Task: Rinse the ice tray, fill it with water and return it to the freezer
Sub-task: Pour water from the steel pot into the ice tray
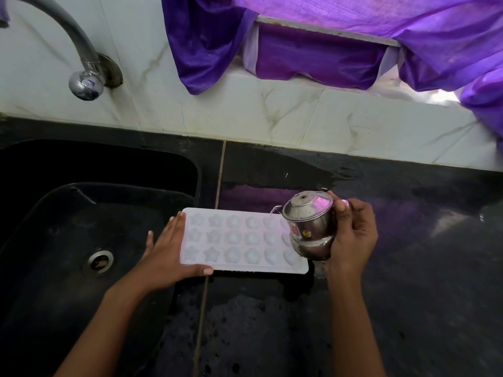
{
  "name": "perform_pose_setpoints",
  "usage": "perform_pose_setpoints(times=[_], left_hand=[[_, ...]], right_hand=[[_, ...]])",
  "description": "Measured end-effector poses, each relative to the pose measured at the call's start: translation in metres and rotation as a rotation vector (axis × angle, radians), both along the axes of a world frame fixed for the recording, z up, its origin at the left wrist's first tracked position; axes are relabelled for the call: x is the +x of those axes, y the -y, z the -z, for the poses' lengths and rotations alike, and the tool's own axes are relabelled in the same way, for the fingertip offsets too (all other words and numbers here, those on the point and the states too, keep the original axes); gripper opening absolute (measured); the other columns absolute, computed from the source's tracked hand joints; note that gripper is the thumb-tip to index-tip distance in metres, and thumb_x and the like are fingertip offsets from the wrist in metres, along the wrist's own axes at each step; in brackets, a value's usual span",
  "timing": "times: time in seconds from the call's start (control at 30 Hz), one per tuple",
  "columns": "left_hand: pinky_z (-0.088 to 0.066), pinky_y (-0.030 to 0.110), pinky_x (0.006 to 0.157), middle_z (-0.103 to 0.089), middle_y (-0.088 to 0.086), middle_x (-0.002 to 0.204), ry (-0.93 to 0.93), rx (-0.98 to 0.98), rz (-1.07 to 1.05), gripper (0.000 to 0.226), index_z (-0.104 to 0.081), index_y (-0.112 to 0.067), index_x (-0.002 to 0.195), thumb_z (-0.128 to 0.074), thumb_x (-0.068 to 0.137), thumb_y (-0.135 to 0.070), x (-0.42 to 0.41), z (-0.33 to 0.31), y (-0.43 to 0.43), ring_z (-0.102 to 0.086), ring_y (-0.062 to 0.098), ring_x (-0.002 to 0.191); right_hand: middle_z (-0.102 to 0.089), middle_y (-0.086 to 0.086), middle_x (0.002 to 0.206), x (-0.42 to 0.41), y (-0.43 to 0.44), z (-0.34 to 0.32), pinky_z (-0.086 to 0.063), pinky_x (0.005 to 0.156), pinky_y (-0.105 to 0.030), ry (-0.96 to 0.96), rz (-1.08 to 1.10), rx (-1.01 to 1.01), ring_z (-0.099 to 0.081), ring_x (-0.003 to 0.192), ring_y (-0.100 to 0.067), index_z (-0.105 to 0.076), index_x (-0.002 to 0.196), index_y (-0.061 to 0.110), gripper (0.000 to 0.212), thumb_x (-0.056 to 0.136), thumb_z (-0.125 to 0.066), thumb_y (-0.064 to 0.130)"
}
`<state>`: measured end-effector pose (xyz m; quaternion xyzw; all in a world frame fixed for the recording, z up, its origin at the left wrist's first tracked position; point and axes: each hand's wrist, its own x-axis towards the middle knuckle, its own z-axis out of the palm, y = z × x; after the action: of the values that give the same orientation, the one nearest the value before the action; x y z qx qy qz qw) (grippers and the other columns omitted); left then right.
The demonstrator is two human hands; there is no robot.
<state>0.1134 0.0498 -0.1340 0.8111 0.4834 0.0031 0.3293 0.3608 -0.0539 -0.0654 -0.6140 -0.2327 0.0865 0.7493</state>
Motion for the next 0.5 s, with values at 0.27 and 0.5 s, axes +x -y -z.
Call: perform_pose_setpoints(times=[0.27, 0.5], left_hand=[[0.019, 0.041, 0.111, 0.023, -0.01, 0.154, 0.009, -0.005, 0.001, 0.155, 0.025, -0.023, 0.144, -0.027, 0.022, -0.103, 0.0001, 0.0005, 0.0016, 0.024, -0.003, 0.131], [0.02, 0.039, 0.11, 0.022, -0.011, 0.154, 0.044, 0.001, 0.0, 0.152, 0.024, -0.023, 0.144, -0.028, 0.025, -0.102, -0.0015, 0.0008, 0.0054, 0.023, -0.004, 0.131]], right_hand=[[-0.065, 0.02, 0.066, 0.0025, -0.0017, 0.0068, -0.048, 0.065, -0.01, -0.084, 0.021, 0.035, -0.059, 0.068, 0.009, -0.052, 0.077, 0.016, 0.016, 0.09, -0.054, 0.007], [-0.07, 0.013, 0.077, -0.003, -0.0063, 0.0088, -0.053, 0.076, -0.021, -0.165, -0.042, 0.082, -0.066, 0.083, -0.002, -0.056, 0.077, 0.019, 0.015, 0.089, -0.056, 0.01]])
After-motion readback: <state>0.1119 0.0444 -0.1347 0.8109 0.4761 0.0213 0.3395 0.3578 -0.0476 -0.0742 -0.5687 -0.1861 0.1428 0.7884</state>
